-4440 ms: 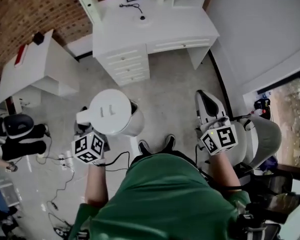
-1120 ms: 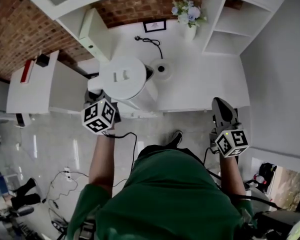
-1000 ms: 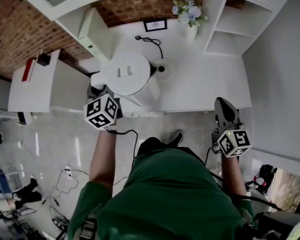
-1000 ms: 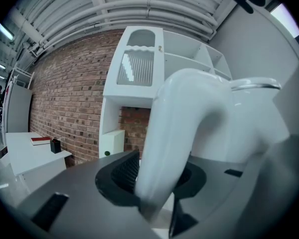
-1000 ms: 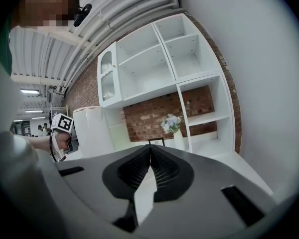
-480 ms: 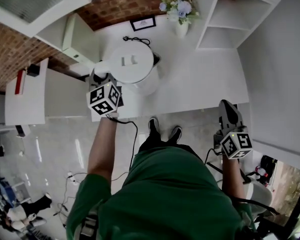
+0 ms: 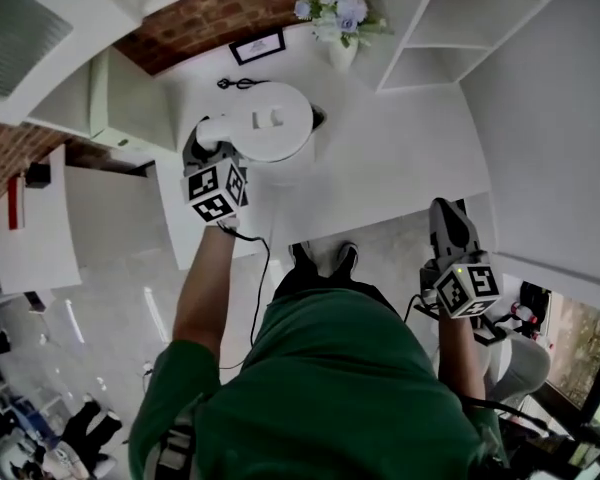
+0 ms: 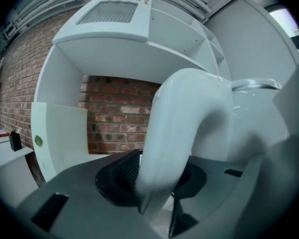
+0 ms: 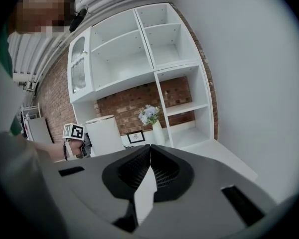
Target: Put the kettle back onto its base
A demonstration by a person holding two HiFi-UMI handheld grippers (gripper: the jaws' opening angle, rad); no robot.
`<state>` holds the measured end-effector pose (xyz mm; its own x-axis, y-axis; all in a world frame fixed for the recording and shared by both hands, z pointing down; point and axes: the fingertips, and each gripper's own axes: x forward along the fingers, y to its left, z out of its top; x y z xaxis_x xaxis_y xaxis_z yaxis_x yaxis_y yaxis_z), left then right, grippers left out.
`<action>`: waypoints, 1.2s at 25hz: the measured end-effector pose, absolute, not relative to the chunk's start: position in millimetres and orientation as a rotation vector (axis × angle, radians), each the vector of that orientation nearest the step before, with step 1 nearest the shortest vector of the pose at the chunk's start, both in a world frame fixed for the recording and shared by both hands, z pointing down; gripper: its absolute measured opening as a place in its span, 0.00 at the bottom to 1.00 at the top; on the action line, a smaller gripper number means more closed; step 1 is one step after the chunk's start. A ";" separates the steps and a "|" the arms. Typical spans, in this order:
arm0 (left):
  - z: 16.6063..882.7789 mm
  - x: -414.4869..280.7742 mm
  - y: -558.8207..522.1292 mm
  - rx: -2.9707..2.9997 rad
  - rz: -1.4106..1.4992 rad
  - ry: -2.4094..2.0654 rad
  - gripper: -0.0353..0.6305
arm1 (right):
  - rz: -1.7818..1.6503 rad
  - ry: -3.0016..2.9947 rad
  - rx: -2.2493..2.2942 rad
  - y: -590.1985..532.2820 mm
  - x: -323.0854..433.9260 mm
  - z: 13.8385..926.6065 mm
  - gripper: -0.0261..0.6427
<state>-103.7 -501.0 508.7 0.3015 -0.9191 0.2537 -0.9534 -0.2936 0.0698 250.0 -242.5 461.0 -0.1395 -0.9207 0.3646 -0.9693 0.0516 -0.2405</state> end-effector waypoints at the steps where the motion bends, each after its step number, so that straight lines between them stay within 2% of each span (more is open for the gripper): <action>1: 514.6 -101.6 -506.2 2.364 0.250 -1.711 0.27 | 0.665 -2.181 1.988 -244.5 247.9 462.9 0.07; 11: 560.5 -85.3 -534.2 2.402 0.329 -1.642 0.27 | 0.708 -2.102 2.004 -258.2 228.5 478.5 0.07; 30: 588.3 -72.4 -545.7 2.413 0.329 -1.600 0.27 | 0.750 -2.092 1.957 -253.8 218.5 481.7 0.07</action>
